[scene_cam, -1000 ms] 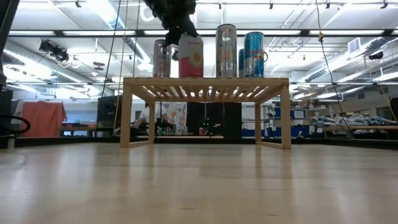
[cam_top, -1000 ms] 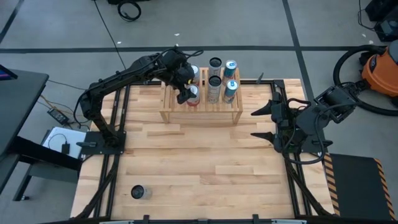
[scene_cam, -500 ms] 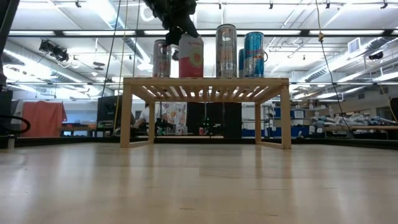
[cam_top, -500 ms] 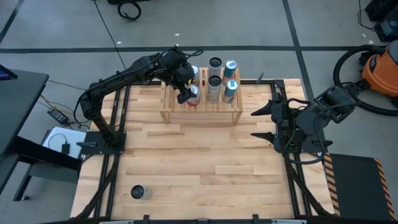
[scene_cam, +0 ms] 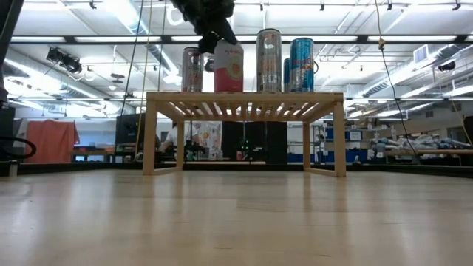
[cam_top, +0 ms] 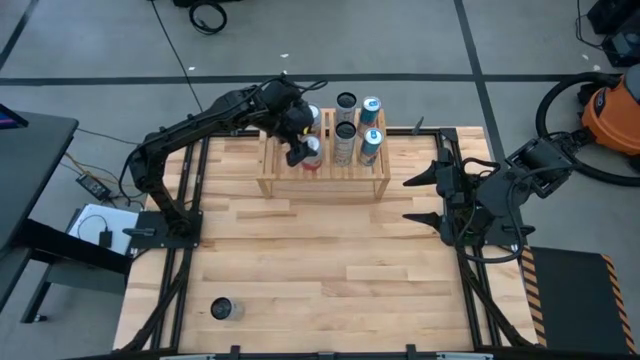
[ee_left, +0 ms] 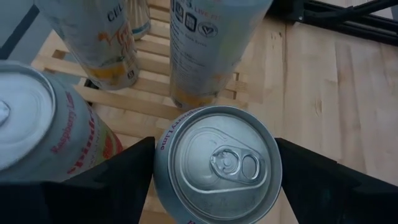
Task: Place canned beverage on shelf
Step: Put the pink and white soda can on the shelf aligned with the other pink and white soda can, then put the white and pink soda can on the shelf aligned with the other white and pink soda can
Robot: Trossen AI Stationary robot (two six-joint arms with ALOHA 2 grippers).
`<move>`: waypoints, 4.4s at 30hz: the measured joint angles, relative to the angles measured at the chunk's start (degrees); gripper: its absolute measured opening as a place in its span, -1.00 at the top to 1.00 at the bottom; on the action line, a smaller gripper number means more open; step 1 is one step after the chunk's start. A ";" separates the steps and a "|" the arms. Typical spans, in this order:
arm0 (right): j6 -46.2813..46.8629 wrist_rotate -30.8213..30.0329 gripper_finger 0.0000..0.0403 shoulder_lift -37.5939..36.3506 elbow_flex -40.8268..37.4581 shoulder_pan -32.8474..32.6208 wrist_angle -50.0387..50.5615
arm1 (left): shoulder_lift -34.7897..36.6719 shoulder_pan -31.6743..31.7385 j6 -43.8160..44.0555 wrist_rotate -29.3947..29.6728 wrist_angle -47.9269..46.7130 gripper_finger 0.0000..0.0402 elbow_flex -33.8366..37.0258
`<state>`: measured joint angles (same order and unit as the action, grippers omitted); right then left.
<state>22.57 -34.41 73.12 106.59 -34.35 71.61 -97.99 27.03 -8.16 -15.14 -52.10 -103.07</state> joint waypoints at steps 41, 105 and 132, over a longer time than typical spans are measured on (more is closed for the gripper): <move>0.02 0.13 -0.66 0.00 0.00 -0.02 0.09 | 0.11 0.46 0.01 1.94 0.03 -0.57 -0.04; 0.22 1.51 -0.66 0.00 0.00 -0.02 0.13 | 0.11 2.27 -2.91 -13.79 4.75 -0.57 -0.09; -0.10 1.55 -0.66 0.00 0.00 -0.02 0.91 | 2.84 1.57 11.26 -13.13 18.45 -0.57 -0.04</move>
<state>22.47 -32.86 73.12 106.59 -34.37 72.53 -95.15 28.60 3.10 -28.26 -33.65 -103.11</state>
